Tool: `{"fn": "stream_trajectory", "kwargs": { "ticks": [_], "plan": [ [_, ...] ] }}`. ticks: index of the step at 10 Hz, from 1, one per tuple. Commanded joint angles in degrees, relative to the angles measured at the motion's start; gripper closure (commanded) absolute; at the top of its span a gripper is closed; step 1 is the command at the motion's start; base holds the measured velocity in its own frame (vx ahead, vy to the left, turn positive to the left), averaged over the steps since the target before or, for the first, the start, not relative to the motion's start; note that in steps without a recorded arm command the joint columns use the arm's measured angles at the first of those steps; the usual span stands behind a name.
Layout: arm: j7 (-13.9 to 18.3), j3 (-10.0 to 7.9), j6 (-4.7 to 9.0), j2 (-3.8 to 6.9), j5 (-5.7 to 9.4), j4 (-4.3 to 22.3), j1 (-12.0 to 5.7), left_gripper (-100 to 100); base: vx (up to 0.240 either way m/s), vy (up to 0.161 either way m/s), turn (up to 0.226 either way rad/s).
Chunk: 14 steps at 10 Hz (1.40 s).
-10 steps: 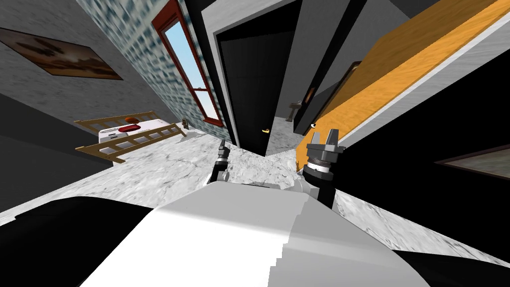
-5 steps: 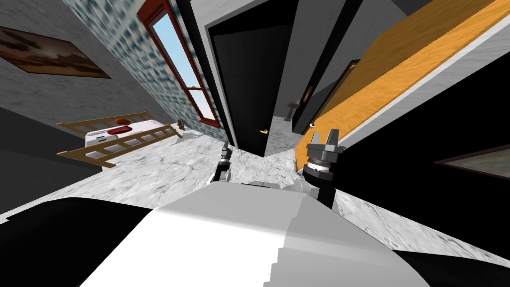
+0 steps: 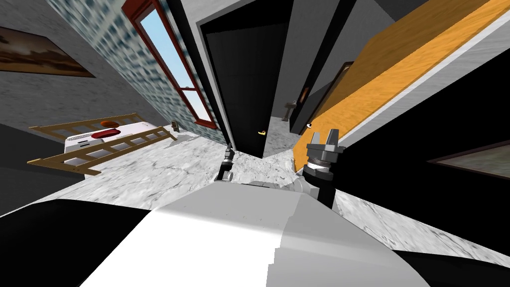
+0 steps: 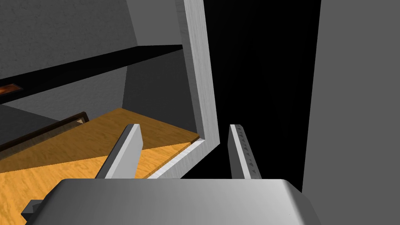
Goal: Push the door open
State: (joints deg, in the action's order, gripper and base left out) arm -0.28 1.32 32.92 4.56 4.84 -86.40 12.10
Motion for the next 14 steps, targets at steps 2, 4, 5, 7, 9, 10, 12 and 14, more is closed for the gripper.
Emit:
{"fn": "stream_trajectory", "kwargs": {
  "ticks": [2, 4, 5, 7, 9, 10, 12, 14],
  "plan": [
    [-0.01, 0.25, 0.92, 0.24, 0.14, 3.53, -1.54, -100, 0.063, -0.015, -0.026],
    [-0.16, 0.70, 1.82, 0.25, 0.23, 7.18, -3.16, -100, 0.079, -0.022, -0.070],
    [-0.24, 0.92, 2.27, 0.23, 0.27, 9.00, -3.97, -100, 0.107, -0.009, -0.071],
    [-0.39, 1.36, 3.17, 0.18, 0.35, 12.47, -5.58, -100, 0.107, 0.002, -0.062],
    [-0.55, 1.80, 4.06, 0.07, 0.43, 16.04, -7.18, -100, 0.112, -0.012, -0.059],
    [-0.62, 2.02, 4.50, -0.01, 0.47, 17.52, -7.96, -100, 0.089, -0.013, -0.067],
    [-0.77, 2.45, 5.37, -0.16, 0.56, 21.30, -9.53, -100, 0.095, 0.005, -0.068],
    [-0.91, 2.86, 6.21, -0.38, 0.63, 24.91, -11.04, -100, 0.115, -0.008, -0.062]
  ]
}}
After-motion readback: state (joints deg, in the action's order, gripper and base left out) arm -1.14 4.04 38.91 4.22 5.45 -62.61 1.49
